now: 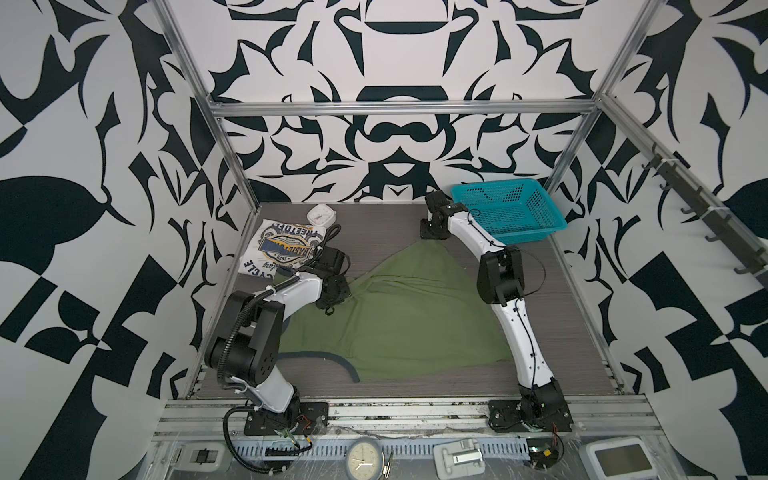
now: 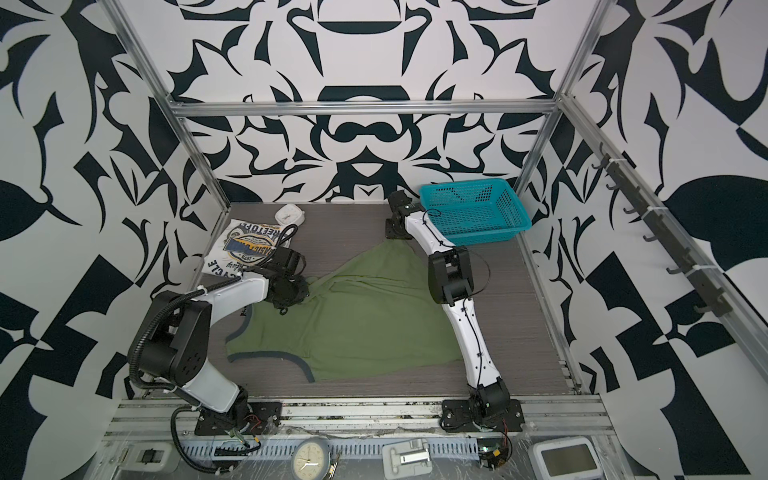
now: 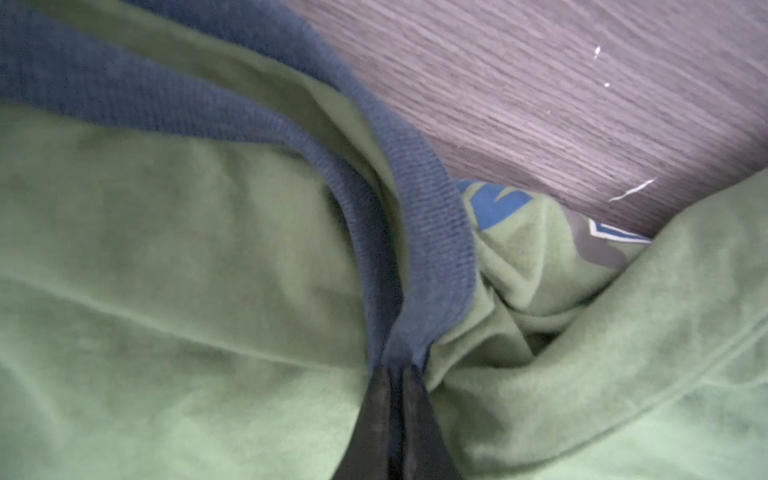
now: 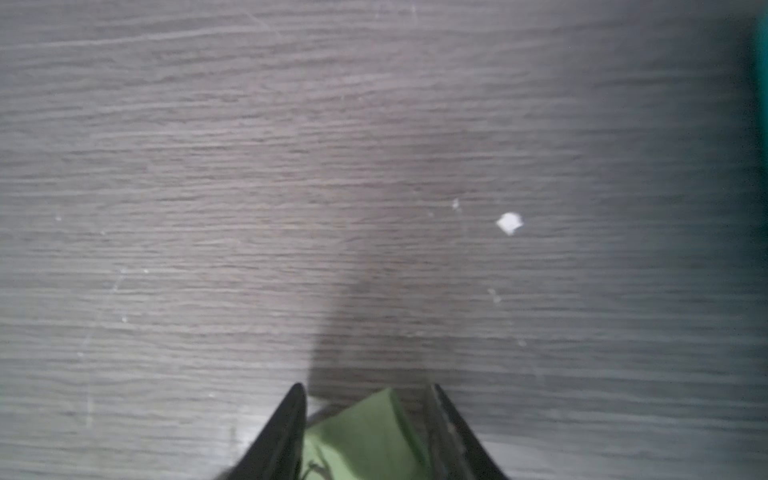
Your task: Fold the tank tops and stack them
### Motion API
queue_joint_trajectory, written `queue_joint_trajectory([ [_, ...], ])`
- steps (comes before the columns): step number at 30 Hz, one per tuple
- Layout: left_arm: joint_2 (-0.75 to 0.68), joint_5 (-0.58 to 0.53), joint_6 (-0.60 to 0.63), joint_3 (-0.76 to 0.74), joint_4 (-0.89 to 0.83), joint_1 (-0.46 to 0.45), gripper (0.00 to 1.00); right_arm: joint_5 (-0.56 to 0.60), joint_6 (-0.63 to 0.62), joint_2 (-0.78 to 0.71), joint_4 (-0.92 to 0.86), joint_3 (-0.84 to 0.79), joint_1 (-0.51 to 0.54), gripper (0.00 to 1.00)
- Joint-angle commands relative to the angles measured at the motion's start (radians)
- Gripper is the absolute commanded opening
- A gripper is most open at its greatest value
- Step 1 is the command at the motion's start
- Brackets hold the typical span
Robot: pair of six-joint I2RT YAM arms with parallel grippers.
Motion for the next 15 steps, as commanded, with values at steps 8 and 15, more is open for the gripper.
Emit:
queue_joint_trajectory([
  [8, 0.028, -0.001, 0.004, 0.076, -0.026, -0.005, 0.0, 0.009, -0.031, -0.122, -0.019, -0.057, 0.003, 0.1],
  [15, 0.119, -0.057, 0.08, 0.299, -0.121, 0.001, 0.0, 0.066, -0.054, -0.172, -0.008, 0.003, -0.033, 0.0],
])
